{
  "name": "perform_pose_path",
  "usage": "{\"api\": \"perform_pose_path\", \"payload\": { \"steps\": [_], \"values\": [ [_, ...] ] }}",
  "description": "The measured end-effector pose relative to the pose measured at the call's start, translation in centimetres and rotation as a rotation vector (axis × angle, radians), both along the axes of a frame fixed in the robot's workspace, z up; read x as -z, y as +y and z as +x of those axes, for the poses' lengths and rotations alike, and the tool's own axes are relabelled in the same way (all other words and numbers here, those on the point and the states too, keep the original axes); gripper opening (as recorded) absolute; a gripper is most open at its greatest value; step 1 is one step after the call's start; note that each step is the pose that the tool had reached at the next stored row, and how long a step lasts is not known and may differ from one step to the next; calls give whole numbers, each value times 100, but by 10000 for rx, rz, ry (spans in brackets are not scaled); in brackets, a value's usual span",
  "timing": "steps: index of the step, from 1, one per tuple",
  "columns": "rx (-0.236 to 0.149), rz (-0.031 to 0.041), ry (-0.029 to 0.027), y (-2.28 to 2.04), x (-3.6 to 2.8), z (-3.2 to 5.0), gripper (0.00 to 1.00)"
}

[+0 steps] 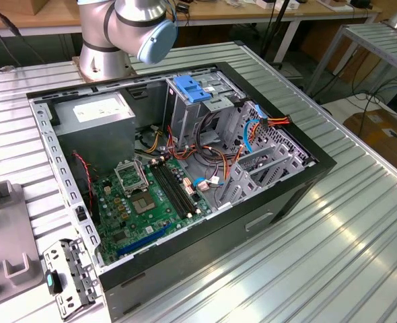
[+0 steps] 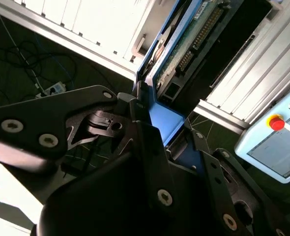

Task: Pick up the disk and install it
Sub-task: 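Pick up the disk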

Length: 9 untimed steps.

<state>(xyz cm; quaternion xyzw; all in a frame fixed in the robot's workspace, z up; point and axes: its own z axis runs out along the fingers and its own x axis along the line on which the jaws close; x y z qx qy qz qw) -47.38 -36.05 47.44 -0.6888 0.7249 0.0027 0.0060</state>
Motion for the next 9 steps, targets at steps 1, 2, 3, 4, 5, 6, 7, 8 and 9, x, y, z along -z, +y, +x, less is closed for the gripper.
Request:
{"api": "perform_pose_path", "payload": {
  "steps": [1, 2, 3, 4, 5, 6, 7, 8, 9],
  "values": [
    [0, 0, 0, 0, -30, 0, 37],
    [0, 0, 0, 0, -62, 0, 37],
    [0, 0, 2, 0, -83, 0, 37],
    [0, -1, 3, 0, -102, 0, 37],
    [0, -1, 3, 0, -121, 1, 37],
    [0, 0, 2, 0, -142, 1, 37],
    [0, 0, 2, 0, -174, 0, 37],
    [0, 0, 3, 0, -226, 0, 37],
    [0, 0, 3, 0, -240, 0, 37]
  ]
}}
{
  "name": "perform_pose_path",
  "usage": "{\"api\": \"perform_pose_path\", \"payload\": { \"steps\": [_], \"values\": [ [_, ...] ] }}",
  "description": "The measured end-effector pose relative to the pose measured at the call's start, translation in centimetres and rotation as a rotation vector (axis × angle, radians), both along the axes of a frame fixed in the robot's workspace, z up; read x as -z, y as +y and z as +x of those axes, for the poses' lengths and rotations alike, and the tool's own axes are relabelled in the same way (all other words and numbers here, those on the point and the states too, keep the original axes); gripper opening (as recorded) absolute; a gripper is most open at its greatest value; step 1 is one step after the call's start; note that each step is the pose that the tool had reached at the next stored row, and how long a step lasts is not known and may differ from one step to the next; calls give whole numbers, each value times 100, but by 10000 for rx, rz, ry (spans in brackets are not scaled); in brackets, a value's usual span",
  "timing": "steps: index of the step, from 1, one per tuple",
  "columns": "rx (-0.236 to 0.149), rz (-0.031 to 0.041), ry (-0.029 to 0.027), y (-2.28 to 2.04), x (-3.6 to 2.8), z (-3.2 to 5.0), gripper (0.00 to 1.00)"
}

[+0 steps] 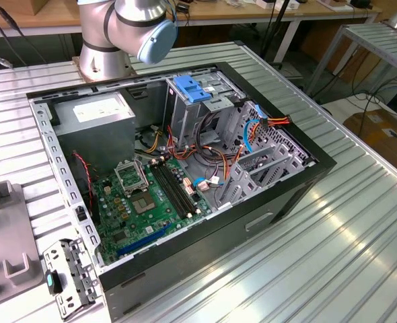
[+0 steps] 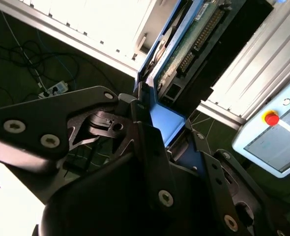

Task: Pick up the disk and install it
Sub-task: 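Pick up the disk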

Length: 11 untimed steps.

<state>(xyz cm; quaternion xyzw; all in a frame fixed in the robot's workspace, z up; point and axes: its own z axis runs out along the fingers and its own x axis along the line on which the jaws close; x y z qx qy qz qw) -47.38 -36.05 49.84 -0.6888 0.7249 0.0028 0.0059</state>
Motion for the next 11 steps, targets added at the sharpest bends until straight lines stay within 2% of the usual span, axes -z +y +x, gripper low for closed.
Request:
{"api": "perform_pose_path", "payload": {
  "steps": [1, 3, 4, 11],
  "values": [
    [0, 0, 0, 0, -2, 0, 37],
    [0, 0, 0, 0, -2, 128, 37],
    [0, 0, -1, 0, -1, 162, 37],
    [0, 0, 0, 0, -1, 300, 37]
  ]
}}
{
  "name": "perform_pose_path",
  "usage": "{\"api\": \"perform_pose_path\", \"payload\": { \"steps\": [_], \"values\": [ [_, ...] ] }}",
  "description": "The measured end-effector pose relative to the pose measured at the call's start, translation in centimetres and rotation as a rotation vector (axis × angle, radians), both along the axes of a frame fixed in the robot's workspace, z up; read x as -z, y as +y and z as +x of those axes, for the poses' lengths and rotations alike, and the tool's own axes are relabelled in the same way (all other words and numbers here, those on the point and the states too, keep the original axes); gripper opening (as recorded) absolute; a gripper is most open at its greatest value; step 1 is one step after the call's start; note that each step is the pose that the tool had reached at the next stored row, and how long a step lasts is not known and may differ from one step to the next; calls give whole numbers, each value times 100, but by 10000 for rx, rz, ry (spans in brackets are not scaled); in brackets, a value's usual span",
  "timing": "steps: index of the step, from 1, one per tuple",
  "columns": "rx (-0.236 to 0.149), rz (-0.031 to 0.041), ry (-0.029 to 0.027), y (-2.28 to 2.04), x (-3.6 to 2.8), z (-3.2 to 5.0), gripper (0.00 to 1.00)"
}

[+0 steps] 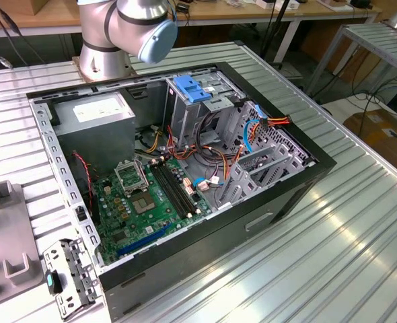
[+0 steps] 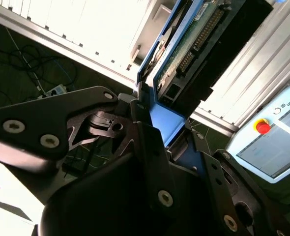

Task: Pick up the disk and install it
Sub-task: 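Pick up the disk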

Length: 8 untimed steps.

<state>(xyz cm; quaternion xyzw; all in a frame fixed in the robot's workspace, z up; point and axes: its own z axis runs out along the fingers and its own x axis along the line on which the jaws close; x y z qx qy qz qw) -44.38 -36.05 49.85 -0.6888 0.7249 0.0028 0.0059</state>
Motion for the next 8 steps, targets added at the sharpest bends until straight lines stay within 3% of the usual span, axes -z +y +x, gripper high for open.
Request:
{"api": "perform_pose_path", "payload": {
  "steps": [8],
  "values": [
    [0, 0, 0, 0, 0, 156, 37]
  ]
}}
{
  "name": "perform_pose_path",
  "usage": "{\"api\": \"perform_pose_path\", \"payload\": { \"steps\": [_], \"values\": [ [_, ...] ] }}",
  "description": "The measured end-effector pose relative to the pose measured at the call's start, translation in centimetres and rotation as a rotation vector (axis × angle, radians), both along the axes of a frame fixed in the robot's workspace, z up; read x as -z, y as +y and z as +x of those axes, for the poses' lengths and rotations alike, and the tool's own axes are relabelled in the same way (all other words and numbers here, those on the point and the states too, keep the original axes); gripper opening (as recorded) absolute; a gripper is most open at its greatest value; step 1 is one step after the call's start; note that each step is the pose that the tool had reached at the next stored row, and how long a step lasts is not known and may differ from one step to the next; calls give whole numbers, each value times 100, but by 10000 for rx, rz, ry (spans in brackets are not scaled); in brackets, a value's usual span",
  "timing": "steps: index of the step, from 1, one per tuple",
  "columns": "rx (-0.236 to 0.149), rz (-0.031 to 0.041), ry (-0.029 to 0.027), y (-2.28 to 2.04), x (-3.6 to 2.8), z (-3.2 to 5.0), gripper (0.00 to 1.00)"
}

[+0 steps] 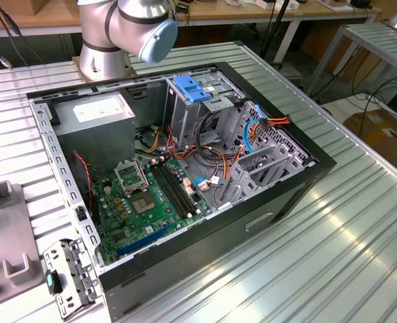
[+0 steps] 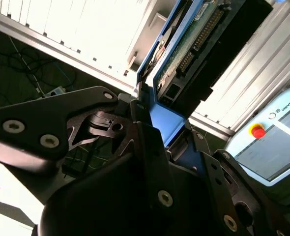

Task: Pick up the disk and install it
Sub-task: 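Pick up the disk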

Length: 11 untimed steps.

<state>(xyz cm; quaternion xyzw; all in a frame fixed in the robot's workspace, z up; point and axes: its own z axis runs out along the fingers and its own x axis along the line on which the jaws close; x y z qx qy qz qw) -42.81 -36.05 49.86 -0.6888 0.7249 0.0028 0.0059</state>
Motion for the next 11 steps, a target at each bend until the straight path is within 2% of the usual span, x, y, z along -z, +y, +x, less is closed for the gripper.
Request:
{"api": "perform_pose_path", "payload": {
  "steps": [11],
  "values": [
    [0, 0, 1, 0, 0, 228, 37]
  ]
}}
